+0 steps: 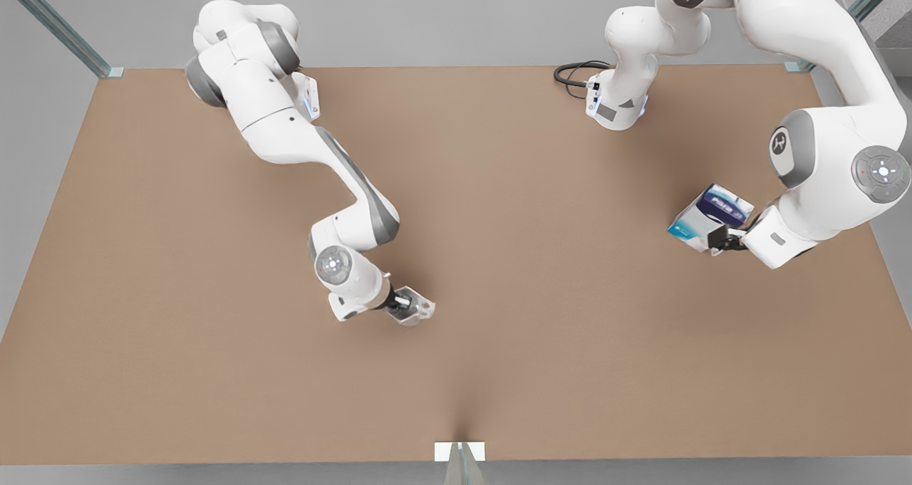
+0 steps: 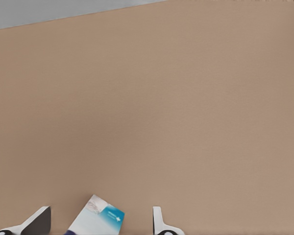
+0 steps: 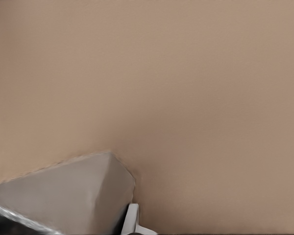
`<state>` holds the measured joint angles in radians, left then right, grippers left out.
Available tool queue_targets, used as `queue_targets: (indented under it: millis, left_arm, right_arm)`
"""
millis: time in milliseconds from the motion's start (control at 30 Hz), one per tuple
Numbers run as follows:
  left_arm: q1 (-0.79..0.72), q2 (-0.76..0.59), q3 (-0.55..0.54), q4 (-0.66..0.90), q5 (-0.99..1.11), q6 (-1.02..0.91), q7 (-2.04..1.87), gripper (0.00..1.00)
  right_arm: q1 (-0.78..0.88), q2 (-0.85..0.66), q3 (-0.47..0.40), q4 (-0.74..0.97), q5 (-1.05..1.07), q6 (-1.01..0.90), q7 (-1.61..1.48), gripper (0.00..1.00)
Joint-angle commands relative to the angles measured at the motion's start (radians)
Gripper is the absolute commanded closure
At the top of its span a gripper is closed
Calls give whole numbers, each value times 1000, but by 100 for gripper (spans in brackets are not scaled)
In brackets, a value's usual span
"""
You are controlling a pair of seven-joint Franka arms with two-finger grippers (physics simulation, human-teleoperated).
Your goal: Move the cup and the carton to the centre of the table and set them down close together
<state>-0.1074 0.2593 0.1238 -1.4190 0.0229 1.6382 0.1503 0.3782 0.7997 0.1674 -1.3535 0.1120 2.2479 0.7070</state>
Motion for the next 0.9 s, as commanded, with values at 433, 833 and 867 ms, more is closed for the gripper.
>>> queue_targets:
  millis: [433,833,867]
  left_arm:
    - [2,15,0,0,-29,3,-80,0]
    - [2,-187,48,-417,-57,226,-502,0]
    - [11,-233,48,-491,-57,259,-540,0]
  right_arm:
    - [157,207,-15,269,-25,16,223,79]
    - [156,214,-11,298,-15,16,252,0]
    - [156,207,-9,298,-15,12,252,0]
